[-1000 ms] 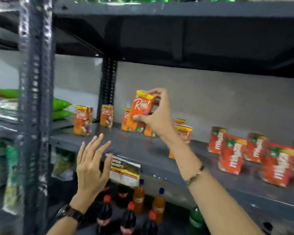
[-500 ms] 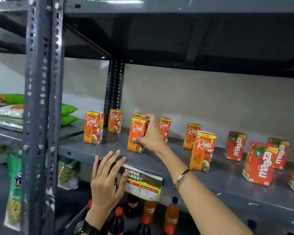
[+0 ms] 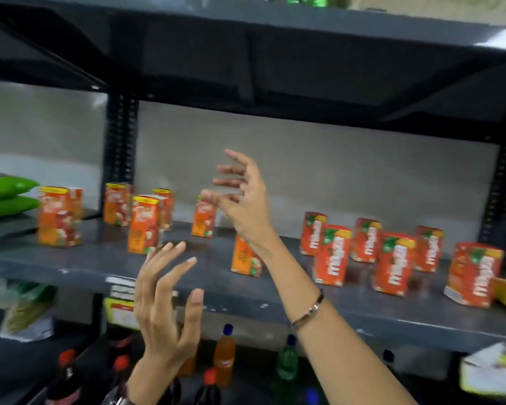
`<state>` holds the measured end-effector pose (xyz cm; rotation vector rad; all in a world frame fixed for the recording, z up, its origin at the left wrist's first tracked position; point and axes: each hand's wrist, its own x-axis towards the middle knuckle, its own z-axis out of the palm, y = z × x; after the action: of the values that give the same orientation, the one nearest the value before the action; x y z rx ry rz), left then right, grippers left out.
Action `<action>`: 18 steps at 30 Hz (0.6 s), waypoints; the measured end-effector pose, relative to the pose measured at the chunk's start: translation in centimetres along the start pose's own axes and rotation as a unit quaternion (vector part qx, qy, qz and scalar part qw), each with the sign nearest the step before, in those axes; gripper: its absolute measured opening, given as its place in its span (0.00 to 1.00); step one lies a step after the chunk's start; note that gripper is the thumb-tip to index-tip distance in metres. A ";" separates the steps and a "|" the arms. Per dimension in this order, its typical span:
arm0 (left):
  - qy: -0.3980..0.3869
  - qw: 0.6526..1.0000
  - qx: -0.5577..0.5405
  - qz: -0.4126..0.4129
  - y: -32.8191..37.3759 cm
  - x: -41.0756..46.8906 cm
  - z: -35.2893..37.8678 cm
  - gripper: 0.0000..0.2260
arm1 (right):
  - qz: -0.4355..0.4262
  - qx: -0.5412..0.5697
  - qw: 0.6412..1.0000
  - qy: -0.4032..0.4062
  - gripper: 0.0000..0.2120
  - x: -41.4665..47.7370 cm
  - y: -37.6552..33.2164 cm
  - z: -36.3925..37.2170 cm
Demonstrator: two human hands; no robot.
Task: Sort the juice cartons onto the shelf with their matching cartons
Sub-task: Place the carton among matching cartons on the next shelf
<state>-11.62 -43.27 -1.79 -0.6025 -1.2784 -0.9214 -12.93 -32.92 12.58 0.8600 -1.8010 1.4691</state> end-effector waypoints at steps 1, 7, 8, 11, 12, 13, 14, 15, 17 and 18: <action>0.001 0.999 -0.032 -0.001 2.0 0.1 1.5 0.15 | -0.016 0.000 1.000 0.018 0.29 -0.4 -1.2 -2.0; -0.064 0.984 -0.166 0.021 15.3 -1.8 10.0 0.14 | -0.081 -0.092 0.985 0.125 0.24 -5.6 -6.3 -18.8; -0.078 0.980 -0.178 0.028 17.7 -2.3 11.6 0.14 | -0.082 -0.114 0.980 0.145 0.24 -6.7 -6.7 -22.0; -0.141 0.965 -0.211 0.062 24.2 -4.6 16.8 0.13 | -0.058 -0.164 0.963 0.208 0.22 -9.9 -6.8 -31.1; -0.168 0.959 -0.215 0.073 26.1 -5.6 18.5 0.14 | -0.041 -0.175 0.957 0.227 0.22 -10.9 -6.7 -34.1; -0.194 0.955 -0.210 0.082 27.3 -6.7 20.0 0.14 | -0.020 -0.180 0.953 0.241 0.22 -11.8 -6.4 -36.7; -0.217 0.953 -0.193 0.086 28.1 -7.8 21.3 0.14 | 0.003 -0.184 0.950 0.252 0.22 -12.7 -5.9 -38.9; -0.238 0.952 -0.168 0.089 28.8 -8.8 22.5 0.14 | 0.031 -0.195 0.946 0.257 0.22 -13.7 -5.4 -41.3; -0.276 0.951 -0.104 0.094 29.0 -10.5 24.3 0.15 | 0.101 -0.230 0.934 0.252 0.24 -15.3 -3.7 -45.3; -0.286 0.950 -0.078 0.097 28.8 -11.1 24.9 0.15 | 0.143 -0.244 0.928 0.241 0.26 -15.9 -2.7 -46.9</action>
<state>-0.93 -5.21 -4.08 -1.1594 -1.6296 -0.7079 2.15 14.21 8.57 -0.0199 -1.8232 1.1742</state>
